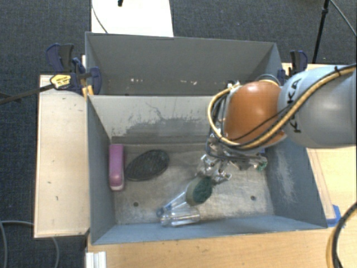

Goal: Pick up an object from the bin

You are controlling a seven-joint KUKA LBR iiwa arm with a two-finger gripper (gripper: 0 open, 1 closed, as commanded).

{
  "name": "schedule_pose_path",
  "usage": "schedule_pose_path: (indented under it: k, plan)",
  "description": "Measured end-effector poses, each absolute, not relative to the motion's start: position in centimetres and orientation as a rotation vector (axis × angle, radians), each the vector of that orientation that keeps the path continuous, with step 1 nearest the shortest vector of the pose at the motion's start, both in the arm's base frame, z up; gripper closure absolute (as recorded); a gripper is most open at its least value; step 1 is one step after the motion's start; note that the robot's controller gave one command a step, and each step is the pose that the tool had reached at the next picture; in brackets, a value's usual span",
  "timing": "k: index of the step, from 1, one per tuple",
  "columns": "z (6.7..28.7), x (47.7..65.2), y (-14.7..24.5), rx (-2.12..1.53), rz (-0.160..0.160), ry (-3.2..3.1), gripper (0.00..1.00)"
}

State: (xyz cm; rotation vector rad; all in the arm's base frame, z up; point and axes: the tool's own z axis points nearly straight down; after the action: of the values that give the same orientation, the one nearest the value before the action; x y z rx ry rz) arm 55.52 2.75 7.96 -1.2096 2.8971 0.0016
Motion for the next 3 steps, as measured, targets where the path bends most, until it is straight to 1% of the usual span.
schedule_pose_path:
  k: [1,2,3]
  plan:
    - [23.3,55.6,1.4,-1.545,-0.007,2.724,1.00]
    - [22.9,55.5,1.4,-1.544,0.001,2.733,0.00]
    - [12.6,50.9,4.4,-1.904,0.007,2.502,0.00]
